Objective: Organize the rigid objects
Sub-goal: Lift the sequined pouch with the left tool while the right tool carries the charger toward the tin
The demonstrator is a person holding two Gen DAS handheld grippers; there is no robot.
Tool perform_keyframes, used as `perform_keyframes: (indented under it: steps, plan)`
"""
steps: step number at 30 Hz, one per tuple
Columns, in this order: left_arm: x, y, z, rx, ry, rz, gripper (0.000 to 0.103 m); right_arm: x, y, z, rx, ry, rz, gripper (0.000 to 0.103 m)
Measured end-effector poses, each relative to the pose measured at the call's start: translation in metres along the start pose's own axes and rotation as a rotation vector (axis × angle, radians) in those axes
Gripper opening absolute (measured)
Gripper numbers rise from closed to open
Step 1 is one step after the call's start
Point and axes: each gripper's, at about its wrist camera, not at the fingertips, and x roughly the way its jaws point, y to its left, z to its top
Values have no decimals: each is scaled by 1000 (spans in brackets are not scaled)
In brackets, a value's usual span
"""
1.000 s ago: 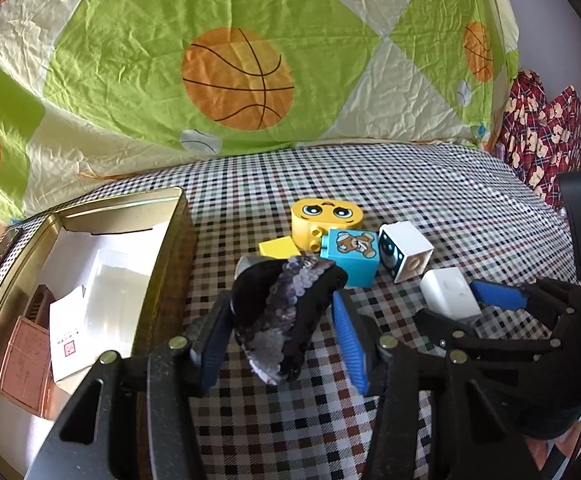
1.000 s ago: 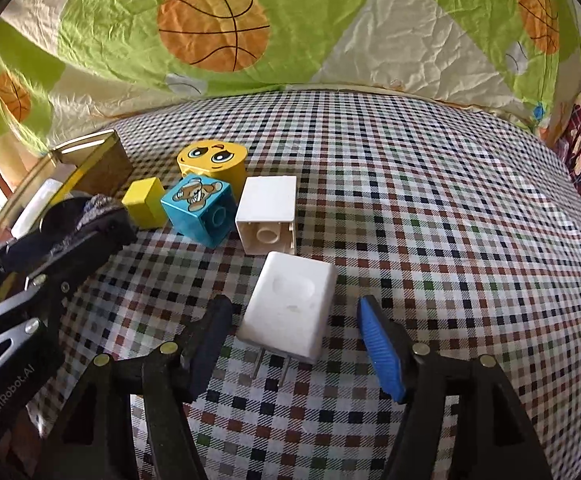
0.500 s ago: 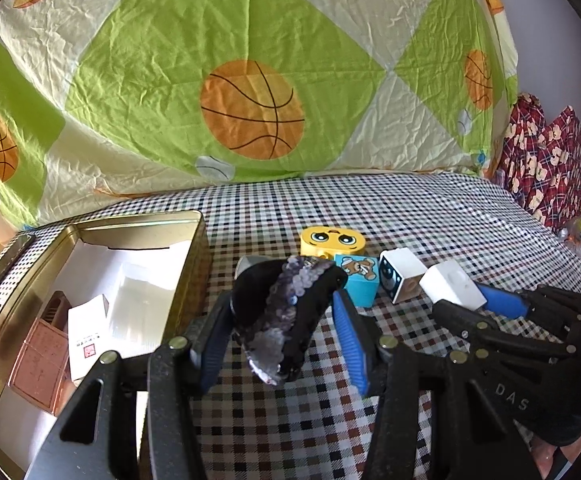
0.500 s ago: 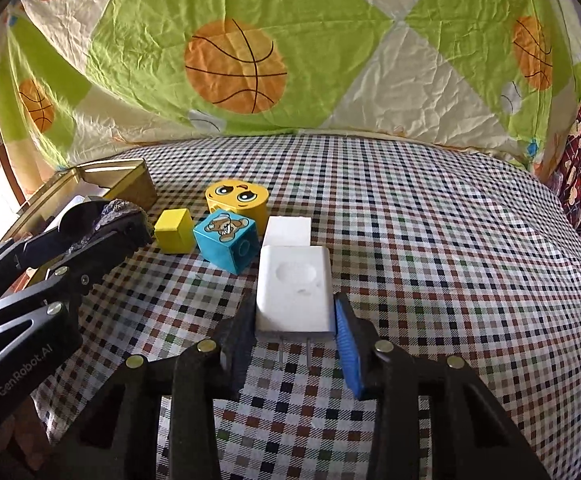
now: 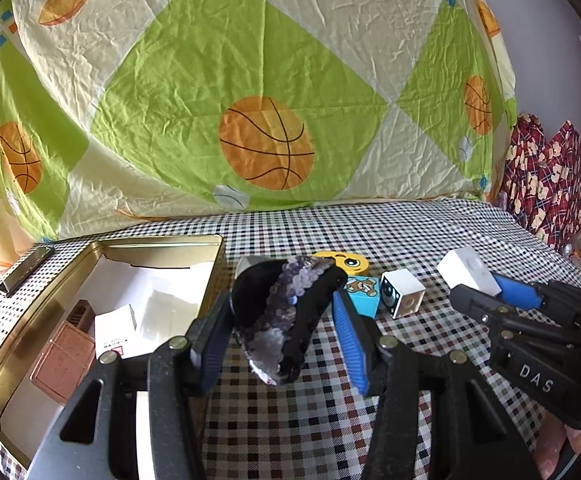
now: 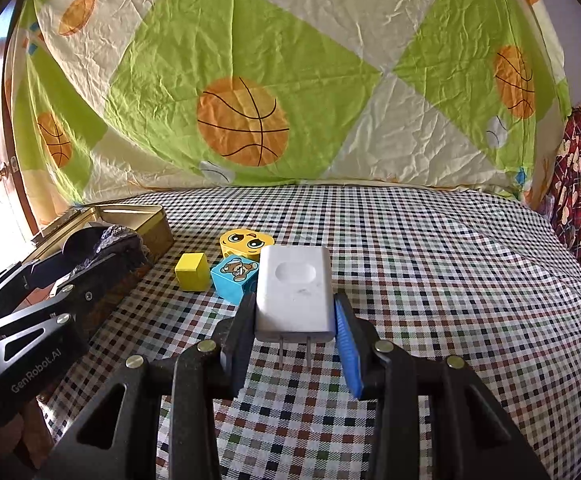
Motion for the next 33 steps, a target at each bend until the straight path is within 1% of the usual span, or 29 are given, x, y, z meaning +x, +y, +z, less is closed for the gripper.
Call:
perform_keyframes:
  steps: [10, 22, 33]
  plan:
    - [-10, 1, -3, -6, -34, 4, 49, -9, 1, 0, -3, -48, -1, 40]
    - [-24, 3, -5, -9, -84, 21, 49, -30, 1, -3, -6, -155, -9, 40]
    - [-33, 4, -7, -15, -113, 29, 49, -39, -1, -5, -2, -196, -3, 40]
